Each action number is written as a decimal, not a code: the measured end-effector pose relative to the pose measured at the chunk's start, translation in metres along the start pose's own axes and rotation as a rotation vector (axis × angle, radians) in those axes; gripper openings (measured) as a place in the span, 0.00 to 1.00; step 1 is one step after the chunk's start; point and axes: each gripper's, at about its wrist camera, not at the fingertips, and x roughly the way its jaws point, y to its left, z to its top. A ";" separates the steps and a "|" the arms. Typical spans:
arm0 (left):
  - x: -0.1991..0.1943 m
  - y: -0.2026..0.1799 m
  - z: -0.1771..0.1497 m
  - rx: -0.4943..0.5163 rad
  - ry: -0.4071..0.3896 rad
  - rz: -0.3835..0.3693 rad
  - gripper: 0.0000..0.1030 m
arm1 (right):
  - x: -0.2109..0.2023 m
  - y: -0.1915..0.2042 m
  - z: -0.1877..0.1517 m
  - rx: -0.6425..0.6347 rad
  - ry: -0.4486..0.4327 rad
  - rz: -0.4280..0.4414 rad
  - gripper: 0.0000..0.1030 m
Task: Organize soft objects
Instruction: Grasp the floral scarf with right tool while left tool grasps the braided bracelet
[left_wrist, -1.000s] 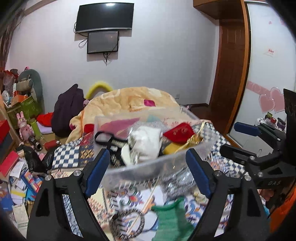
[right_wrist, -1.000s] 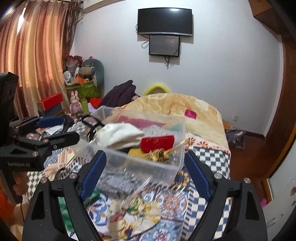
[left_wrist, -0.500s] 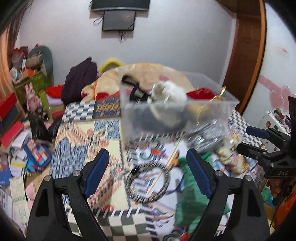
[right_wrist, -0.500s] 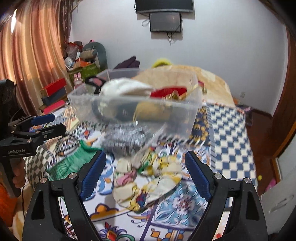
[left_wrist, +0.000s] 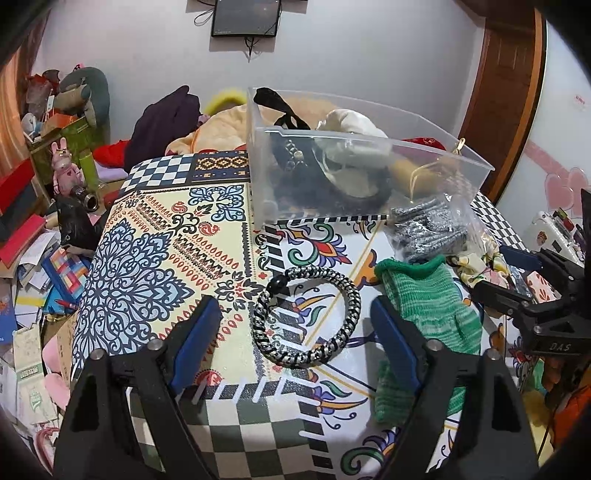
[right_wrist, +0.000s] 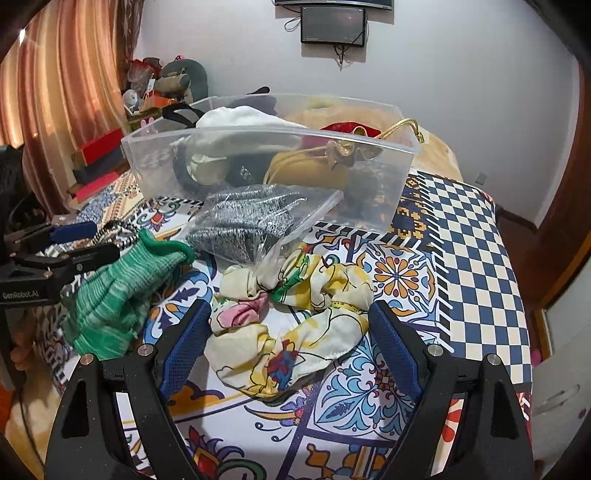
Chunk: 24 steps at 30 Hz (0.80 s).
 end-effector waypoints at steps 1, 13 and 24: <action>0.000 0.000 0.000 0.002 -0.003 0.004 0.73 | 0.000 0.000 -0.001 -0.003 -0.002 -0.006 0.75; -0.005 -0.001 -0.004 0.012 -0.030 0.004 0.41 | -0.011 -0.012 -0.006 0.037 -0.030 -0.027 0.29; -0.013 -0.002 -0.002 0.006 -0.053 -0.006 0.23 | -0.034 -0.030 -0.002 0.096 -0.065 -0.043 0.22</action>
